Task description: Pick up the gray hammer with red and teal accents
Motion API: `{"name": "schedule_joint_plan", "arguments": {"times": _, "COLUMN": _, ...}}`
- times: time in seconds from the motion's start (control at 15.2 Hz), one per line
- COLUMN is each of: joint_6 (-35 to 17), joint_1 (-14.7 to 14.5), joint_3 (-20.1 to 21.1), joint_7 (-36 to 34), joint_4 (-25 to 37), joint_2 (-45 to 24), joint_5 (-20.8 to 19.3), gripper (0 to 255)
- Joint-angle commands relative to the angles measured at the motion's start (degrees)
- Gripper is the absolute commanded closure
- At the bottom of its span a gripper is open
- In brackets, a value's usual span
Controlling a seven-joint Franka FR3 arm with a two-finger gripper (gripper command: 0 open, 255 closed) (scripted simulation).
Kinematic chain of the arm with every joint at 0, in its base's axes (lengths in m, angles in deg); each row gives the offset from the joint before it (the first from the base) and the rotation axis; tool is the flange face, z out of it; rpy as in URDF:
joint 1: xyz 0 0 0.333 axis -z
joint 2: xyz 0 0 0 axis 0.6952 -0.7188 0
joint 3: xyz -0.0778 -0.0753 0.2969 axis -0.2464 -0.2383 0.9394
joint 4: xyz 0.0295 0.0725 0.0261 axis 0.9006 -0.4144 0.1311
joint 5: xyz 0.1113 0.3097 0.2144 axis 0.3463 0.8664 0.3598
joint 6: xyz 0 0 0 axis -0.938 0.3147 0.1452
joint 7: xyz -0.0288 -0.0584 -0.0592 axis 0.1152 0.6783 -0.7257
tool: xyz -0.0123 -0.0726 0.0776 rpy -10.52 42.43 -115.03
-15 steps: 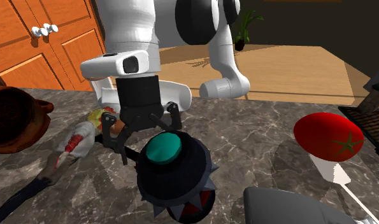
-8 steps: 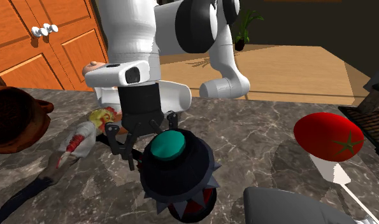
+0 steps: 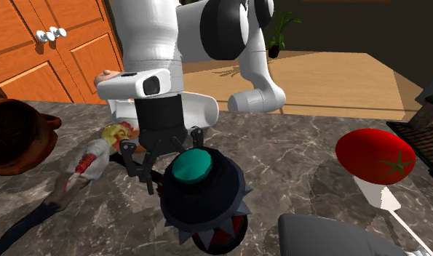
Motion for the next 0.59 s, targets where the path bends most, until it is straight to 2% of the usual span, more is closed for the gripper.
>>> {"name": "schedule_joint_plan", "arguments": {"times": 0.0, "joint_6": 1.07, "joint_1": -0.10, "joint_3": 0.20, "joint_7": -0.10, "joint_4": 1.13, "joint_2": -0.09, "joint_5": 0.09, "gripper": 255}}
{"name": "schedule_joint_plan", "arguments": {"times": 0.53, "joint_6": 6.95, "joint_1": -0.86, "joint_3": 0.96, "joint_7": -0.61, "joint_4": 7.88, "joint_2": -1.06, "joint_5": 0.85, "gripper": 255}}
